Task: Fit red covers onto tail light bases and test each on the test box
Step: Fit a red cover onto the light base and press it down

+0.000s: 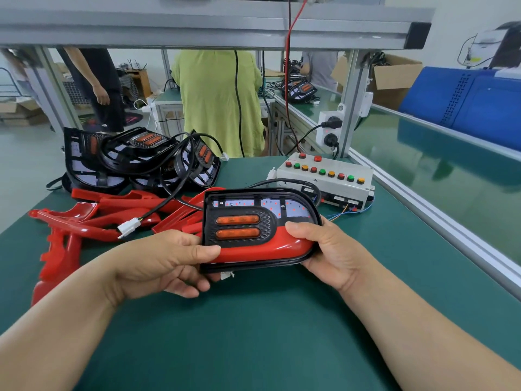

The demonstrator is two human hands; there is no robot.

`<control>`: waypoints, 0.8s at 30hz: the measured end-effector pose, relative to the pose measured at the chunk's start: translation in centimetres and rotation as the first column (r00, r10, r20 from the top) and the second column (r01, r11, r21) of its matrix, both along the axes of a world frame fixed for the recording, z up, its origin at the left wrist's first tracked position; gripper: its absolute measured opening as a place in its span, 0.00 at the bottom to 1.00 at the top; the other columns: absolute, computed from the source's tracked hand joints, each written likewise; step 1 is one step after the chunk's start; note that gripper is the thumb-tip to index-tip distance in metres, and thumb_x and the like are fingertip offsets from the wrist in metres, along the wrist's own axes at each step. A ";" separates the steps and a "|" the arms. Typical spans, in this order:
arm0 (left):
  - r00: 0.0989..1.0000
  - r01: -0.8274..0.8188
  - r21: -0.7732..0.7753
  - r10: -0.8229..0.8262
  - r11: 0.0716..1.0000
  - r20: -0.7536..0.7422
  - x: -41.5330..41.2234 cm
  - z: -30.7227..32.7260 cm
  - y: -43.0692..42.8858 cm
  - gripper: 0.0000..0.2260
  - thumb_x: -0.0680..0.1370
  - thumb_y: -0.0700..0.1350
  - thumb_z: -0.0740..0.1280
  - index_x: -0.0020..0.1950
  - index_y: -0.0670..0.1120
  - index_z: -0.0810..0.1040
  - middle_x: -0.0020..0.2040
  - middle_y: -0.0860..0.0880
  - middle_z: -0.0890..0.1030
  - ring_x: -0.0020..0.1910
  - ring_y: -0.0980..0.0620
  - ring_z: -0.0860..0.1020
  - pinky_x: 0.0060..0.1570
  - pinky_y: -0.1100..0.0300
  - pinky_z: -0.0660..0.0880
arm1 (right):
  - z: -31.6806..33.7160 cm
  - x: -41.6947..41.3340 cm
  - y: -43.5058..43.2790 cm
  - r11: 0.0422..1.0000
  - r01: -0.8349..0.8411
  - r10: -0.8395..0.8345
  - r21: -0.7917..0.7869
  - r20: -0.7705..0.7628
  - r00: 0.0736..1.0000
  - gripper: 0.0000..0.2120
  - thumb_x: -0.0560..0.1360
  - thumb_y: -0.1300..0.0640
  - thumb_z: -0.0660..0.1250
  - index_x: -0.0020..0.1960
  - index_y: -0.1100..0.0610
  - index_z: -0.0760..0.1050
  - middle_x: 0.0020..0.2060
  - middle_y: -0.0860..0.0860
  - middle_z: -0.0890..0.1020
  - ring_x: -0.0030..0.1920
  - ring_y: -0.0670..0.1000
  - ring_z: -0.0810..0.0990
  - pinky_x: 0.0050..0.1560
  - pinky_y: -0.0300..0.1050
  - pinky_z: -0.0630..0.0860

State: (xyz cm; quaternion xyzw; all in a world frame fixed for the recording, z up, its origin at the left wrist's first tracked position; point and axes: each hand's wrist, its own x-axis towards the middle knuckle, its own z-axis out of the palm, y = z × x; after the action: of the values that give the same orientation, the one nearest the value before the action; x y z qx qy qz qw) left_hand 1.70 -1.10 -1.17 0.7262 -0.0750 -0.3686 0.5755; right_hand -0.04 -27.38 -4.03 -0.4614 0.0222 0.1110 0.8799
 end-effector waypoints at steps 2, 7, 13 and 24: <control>1.000 -0.006 -0.014 0.006 1.000 -0.001 0.0 0.0 0.0 0.20 0.67 0.53 0.78 0.53 0.44 0.85 0.49 0.40 0.84 0.37 0.51 0.80 0.35 0.61 0.80 | 0.0 0.0 0.1 1.000 0.003 -0.003 -0.005 -0.005 1.000 0.33 0.63 0.68 0.71 0.69 0.64 0.72 0.62 0.65 0.79 0.58 0.62 0.79 0.62 0.60 0.76; 0.998 -0.016 -0.013 0.017 1.000 0.059 0.0 -0.1 -0.1 0.25 0.62 0.54 0.80 0.54 0.42 0.85 0.48 0.38 0.84 0.35 0.51 0.80 0.39 0.57 0.81 | 0.0 0.0 0.1 1.000 0.018 -0.018 -0.013 -0.024 1.000 0.33 0.63 0.68 0.70 0.69 0.64 0.72 0.62 0.64 0.79 0.56 0.62 0.79 0.62 0.60 0.76; 0.996 -0.046 -0.011 0.047 0.999 0.082 -0.2 0.0 -0.4 0.23 0.65 0.52 0.79 0.54 0.41 0.84 0.45 0.38 0.84 0.33 0.51 0.79 0.38 0.58 0.79 | -0.1 0.1 0.1 1.000 0.018 -0.019 -0.012 -0.035 0.999 0.35 0.62 0.68 0.71 0.69 0.64 0.72 0.62 0.65 0.79 0.57 0.62 0.79 0.61 0.60 0.76; 0.990 -0.089 0.032 0.085 0.996 0.111 -0.8 0.3 -1.3 0.19 0.68 0.48 0.73 0.54 0.39 0.82 0.42 0.39 0.84 0.31 0.51 0.77 0.34 0.61 0.78 | -0.2 0.1 -0.1 1.000 0.004 -0.005 -0.015 -0.017 1.000 0.34 0.62 0.68 0.71 0.69 0.63 0.72 0.62 0.64 0.79 0.55 0.61 0.80 0.60 0.58 0.77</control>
State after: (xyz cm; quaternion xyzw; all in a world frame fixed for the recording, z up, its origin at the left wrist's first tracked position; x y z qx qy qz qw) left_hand 0.92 -2.36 -0.84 0.7582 -0.0679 -0.3041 0.5728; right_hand 0.10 -27.46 -4.26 -0.4669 0.0317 0.1129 0.8765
